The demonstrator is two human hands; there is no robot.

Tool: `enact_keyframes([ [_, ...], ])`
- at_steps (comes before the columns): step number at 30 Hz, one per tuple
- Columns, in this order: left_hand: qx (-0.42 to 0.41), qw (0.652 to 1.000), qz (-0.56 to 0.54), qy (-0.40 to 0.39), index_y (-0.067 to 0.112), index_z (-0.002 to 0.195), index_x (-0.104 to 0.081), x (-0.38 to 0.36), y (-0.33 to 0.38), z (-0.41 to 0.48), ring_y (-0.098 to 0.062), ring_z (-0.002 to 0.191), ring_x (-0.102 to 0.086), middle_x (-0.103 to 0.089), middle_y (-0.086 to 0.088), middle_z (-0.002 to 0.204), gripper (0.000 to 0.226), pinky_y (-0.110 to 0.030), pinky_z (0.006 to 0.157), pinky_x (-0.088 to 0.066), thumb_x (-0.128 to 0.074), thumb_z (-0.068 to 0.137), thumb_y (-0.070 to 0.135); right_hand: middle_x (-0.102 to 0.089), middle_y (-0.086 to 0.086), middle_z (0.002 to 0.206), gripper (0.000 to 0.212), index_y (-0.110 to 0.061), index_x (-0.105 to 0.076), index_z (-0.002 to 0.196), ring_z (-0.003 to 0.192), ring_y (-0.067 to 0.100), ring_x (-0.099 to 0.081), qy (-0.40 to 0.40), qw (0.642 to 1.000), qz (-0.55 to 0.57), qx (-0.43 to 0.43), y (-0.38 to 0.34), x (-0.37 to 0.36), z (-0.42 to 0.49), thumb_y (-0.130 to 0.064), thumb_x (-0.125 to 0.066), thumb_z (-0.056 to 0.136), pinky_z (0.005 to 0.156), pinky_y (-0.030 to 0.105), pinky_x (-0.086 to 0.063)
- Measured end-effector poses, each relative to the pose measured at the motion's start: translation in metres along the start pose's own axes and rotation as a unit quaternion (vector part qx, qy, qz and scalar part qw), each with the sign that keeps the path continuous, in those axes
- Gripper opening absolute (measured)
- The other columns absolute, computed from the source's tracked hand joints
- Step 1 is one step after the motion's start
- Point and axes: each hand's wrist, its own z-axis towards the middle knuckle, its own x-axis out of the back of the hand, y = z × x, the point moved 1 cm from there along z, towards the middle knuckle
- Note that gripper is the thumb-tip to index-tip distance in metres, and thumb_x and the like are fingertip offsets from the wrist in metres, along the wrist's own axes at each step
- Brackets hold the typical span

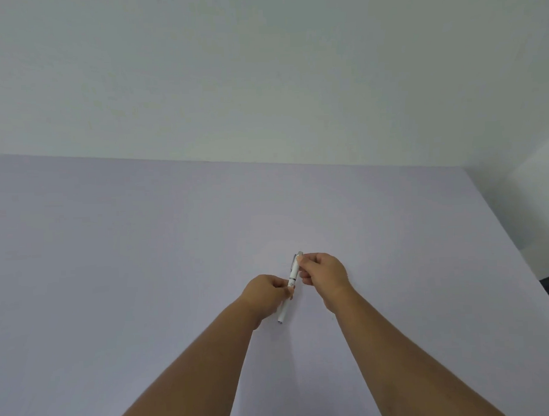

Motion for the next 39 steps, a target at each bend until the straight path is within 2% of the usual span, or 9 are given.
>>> enact_keyframes([
  [2, 0.010, 1.000, -0.001, 0.019, 0.016, 0.084, -0.072, -0.004, -0.005, 0.003, -0.021, 0.078, -0.054, -0.061, -0.002, 0.083, 0.012, -0.038, 0.088, -0.053, -0.060, 0.085, 0.019, -0.070, 0.009, 0.087, 0.021, -0.010, -0.068, 0.086, 0.082, 0.025, -0.066, 0.057, 0.990, -0.130, 0.009, 0.004, 0.006, 0.003, -0.019, -0.050, 0.088, 0.077, 0.036, -0.054],
  [4, 0.020, 0.999, -0.021, 0.045, 0.017, 0.087, -0.070, -0.007, -0.009, 0.006, -0.022, 0.080, -0.060, -0.065, -0.005, 0.088, 0.009, -0.042, 0.092, -0.055, -0.062, 0.083, 0.016, -0.069, 0.012, 0.100, 0.023, -0.005, -0.064, 0.099, 0.095, 0.030, -0.063, 0.107, 0.967, -0.233, -0.004, 0.011, 0.014, 0.003, -0.014, -0.046, 0.088, 0.074, 0.030, -0.046],
  [9, 0.011, 0.995, -0.012, 0.103, 0.013, 0.097, -0.070, -0.015, -0.014, 0.010, -0.025, 0.089, -0.068, -0.069, -0.005, 0.090, 0.016, -0.040, 0.089, -0.056, -0.064, 0.082, 0.014, -0.069, 0.015, 0.094, 0.022, -0.001, -0.062, 0.096, 0.078, 0.029, -0.063, 0.110, 0.943, -0.308, -0.064, 0.036, 0.027, -0.003, -0.015, -0.051, 0.084, 0.060, 0.030, -0.047],
  [14, 0.009, 0.992, 0.005, 0.126, 0.015, 0.095, -0.069, -0.022, -0.015, 0.012, -0.023, 0.090, -0.067, -0.068, -0.003, 0.093, 0.013, -0.037, 0.088, -0.056, -0.063, 0.083, 0.015, -0.070, 0.012, 0.094, 0.019, -0.005, -0.064, 0.095, 0.084, 0.029, -0.066, 0.096, 0.945, -0.310, -0.050, 0.044, 0.016, -0.007, -0.013, -0.050, 0.085, 0.067, 0.033, -0.052],
  [16, 0.009, 0.990, 0.002, 0.139, 0.014, 0.098, -0.067, -0.024, -0.016, 0.014, -0.021, 0.084, -0.064, -0.065, -0.002, 0.090, 0.016, -0.034, 0.082, -0.056, -0.064, 0.082, 0.014, -0.070, 0.010, 0.094, 0.019, -0.007, -0.064, 0.095, 0.084, 0.028, -0.066, 0.083, 0.948, -0.306, -0.041, 0.044, 0.009, -0.009, -0.015, -0.051, 0.085, 0.067, 0.032, -0.052],
  [19, 0.011, 0.987, 0.001, 0.157, 0.013, 0.099, -0.064, -0.027, -0.015, 0.016, -0.015, 0.077, -0.057, -0.060, 0.003, 0.086, 0.017, -0.025, 0.069, -0.047, -0.066, 0.082, 0.015, -0.070, 0.008, 0.095, 0.018, -0.010, -0.064, 0.096, 0.087, 0.026, -0.066, 0.072, 0.950, -0.302, -0.029, 0.045, 0.002, -0.011, -0.019, -0.053, 0.086, 0.072, 0.033, -0.054],
  [24, 0.017, 0.987, -0.004, 0.161, 0.013, 0.097, -0.064, -0.031, -0.014, 0.018, -0.017, 0.078, -0.060, -0.062, 0.001, 0.085, 0.015, -0.025, 0.067, -0.046, -0.067, 0.082, 0.016, -0.070, 0.007, 0.094, 0.016, -0.011, -0.064, 0.093, 0.087, 0.025, -0.066, 0.062, 0.954, -0.294, -0.022, 0.045, -0.005, -0.011, -0.022, -0.055, 0.086, 0.077, 0.039, -0.057],
  [29, 0.023, 0.985, -0.013, 0.171, 0.016, 0.087, -0.062, -0.031, -0.015, 0.019, -0.011, 0.066, -0.057, -0.061, 0.003, 0.077, 0.008, -0.019, 0.056, -0.045, -0.065, 0.081, 0.014, -0.071, 0.006, 0.091, 0.015, -0.013, -0.065, 0.091, 0.084, 0.024, -0.067, 0.056, 0.957, -0.283, -0.018, 0.045, -0.007, -0.010, -0.025, -0.058, 0.085, 0.076, 0.038, -0.057],
  [39, 0.043, 0.984, -0.005, 0.172, 0.019, 0.082, -0.062, -0.032, -0.015, 0.020, -0.022, 0.078, -0.066, -0.061, 0.002, 0.076, 0.005, -0.032, 0.074, -0.057, -0.064, 0.078, 0.017, -0.062, -0.003, 0.080, 0.010, -0.018, -0.060, 0.082, 0.082, 0.021, -0.065, 0.059, 0.963, -0.263, -0.014, 0.047, -0.007, -0.011, -0.028, -0.061, 0.085, 0.073, 0.035, -0.054],
])
